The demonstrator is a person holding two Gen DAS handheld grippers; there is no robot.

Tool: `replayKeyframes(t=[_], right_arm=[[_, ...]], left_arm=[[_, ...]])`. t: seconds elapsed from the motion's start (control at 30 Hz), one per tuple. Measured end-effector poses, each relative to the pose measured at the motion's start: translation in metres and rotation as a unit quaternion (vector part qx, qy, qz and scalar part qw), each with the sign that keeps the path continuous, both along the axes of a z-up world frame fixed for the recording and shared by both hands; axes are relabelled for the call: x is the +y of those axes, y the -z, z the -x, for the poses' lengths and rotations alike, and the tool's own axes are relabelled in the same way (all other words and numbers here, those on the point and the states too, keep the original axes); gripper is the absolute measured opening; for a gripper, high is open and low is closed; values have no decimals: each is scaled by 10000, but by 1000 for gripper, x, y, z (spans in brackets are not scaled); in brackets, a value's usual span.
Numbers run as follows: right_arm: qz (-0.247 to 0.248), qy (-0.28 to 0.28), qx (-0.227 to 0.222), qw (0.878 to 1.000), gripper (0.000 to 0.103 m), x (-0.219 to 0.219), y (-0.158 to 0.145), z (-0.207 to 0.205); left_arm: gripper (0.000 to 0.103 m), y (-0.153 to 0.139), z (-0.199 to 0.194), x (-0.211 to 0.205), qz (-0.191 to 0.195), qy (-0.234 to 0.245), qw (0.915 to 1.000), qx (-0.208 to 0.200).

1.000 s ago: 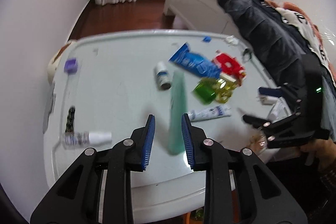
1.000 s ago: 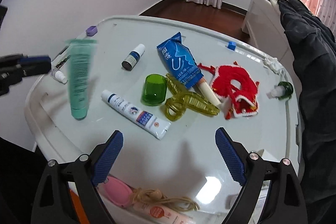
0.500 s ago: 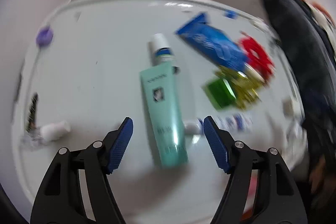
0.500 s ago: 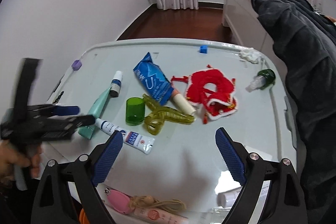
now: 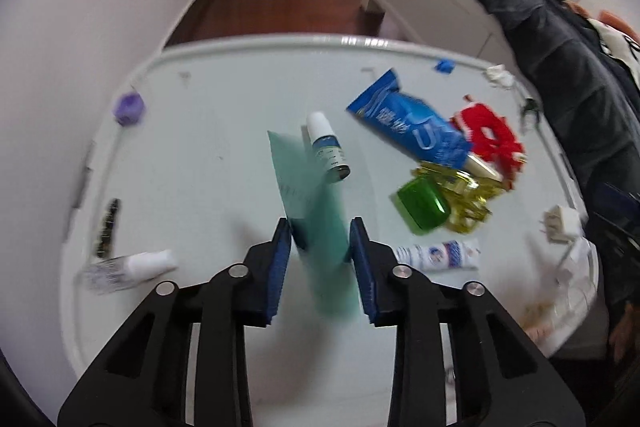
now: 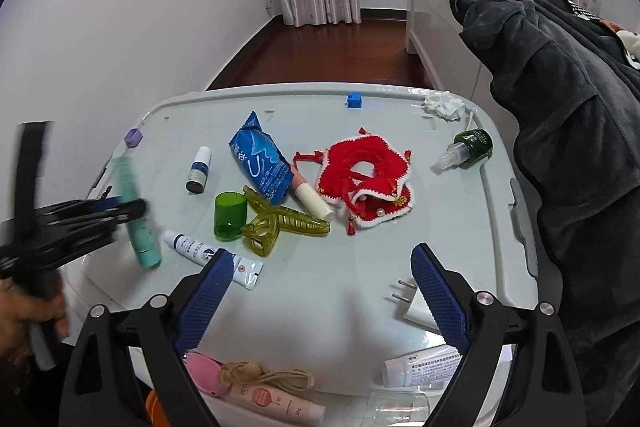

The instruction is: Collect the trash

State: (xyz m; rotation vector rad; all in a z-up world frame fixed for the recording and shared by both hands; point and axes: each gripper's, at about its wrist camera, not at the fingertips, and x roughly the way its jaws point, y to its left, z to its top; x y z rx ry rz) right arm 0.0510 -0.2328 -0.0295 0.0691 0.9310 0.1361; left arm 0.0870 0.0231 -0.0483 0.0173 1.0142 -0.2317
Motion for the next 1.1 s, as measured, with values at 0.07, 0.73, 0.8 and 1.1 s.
replayKeyframes(t=[0.07, 0.73, 0.8, 1.1], right_arm=[[72, -73, 60, 9999, 89, 7, 5, -2], [394, -696, 25, 9968, 89, 74, 26, -33], [547, -675, 7, 9962, 89, 74, 25, -57], [1544, -1139, 485, 9802, 75, 117, 60, -166]], left_arm=[[23, -8, 12, 6, 10, 43, 9999, -104], [23, -22, 37, 46, 644, 17, 9970, -429], [23, -26, 38, 45, 735, 45, 9961, -477], [23, -36, 37, 43, 924, 174, 9938, -591]])
